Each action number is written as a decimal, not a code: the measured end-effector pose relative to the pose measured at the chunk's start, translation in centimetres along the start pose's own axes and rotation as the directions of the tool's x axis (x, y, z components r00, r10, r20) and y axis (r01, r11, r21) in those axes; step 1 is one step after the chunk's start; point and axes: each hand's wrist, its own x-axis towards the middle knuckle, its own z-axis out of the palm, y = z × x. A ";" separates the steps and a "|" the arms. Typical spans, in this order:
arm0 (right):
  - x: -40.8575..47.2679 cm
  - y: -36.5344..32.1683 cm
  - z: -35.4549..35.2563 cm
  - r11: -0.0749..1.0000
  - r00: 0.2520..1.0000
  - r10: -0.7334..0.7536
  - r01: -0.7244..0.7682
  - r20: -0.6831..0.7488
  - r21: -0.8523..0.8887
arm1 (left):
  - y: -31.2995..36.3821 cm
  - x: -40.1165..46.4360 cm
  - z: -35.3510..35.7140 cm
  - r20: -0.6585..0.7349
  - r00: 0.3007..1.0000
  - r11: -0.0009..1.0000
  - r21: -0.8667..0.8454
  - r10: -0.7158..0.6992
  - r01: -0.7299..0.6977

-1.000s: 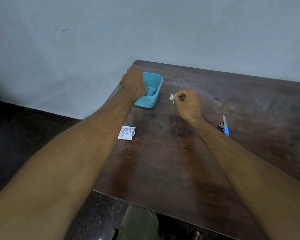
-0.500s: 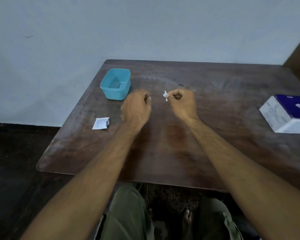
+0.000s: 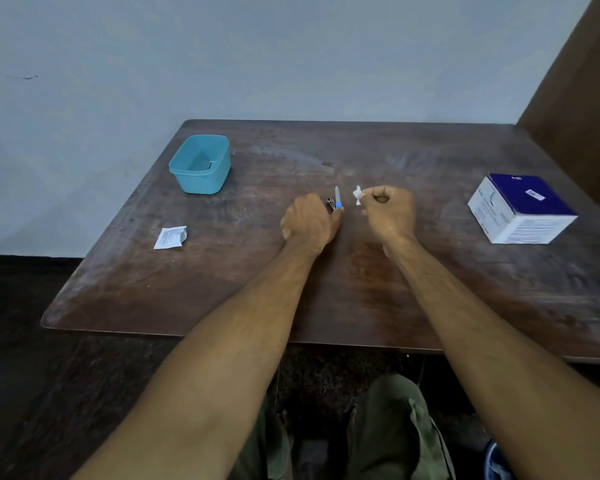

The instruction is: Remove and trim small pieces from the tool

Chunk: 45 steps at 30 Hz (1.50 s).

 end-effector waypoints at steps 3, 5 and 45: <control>-0.1 0.5 -0.5 1.000 1.000 0.006 -0.006 -0.007 0.003 | 0.9 0.1 0.3 0.005 1.000 1.000 0.021 -0.010 0.010; 0.0 0.9 -0.7 1.000 1.000 0.012 -0.012 -0.009 -0.006 | 1.2 0.2 0.5 -0.003 1.000 1.000 0.026 -0.009 0.009; -5.0 -1.2 2.0 0.551 0.731 -0.544 0.681 0.411 -0.482 | -6.2 -4.2 -0.2 0.153 0.988 0.187 -0.971 0.011 0.148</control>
